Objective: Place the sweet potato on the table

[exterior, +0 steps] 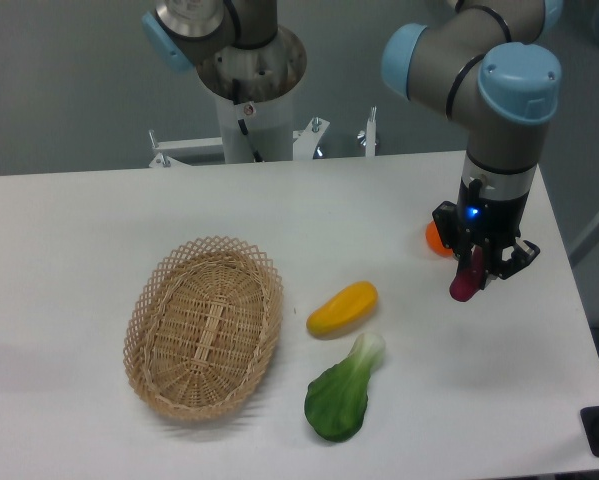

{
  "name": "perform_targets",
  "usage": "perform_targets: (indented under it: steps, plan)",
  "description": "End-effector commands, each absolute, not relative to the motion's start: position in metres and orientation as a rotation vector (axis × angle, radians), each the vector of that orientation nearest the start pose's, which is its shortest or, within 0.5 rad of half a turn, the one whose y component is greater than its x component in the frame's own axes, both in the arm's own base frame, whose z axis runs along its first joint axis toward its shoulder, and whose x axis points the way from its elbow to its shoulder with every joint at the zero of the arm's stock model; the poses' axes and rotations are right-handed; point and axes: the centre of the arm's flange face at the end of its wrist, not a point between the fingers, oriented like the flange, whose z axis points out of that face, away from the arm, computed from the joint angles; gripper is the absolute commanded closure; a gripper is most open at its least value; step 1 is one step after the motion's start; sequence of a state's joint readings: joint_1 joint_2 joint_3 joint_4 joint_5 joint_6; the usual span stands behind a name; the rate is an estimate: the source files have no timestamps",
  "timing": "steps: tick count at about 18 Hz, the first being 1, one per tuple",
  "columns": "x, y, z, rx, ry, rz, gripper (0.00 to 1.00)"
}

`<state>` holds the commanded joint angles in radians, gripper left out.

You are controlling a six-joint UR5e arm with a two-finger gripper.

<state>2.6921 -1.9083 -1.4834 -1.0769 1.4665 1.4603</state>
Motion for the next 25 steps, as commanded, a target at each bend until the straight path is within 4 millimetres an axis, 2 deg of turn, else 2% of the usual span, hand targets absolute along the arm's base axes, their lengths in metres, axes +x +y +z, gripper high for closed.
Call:
perform_targets:
  steps: [5, 12, 15, 20, 23, 25]
  plan:
    - [-0.513, 0.41, 0.388, -2.916, 0.504, 0.294, 0.87]
    - [-0.516, 0.415, 0.359, -2.925, 0.479, 0.275, 0.87]
    - [-0.518, 0.417, 0.327, -2.9, 0.416, 0.366, 0.87]
    - [-0.515, 0.419, 0.252, -2.899, 0.42, 0.371, 0.86]
    - [-0.503, 0.426, 0.224, -2.915, 0.429, 0.311, 0.86]
    - [-0.495, 0.424, 0.216, -2.926, 0.422, 0.283, 0.86]
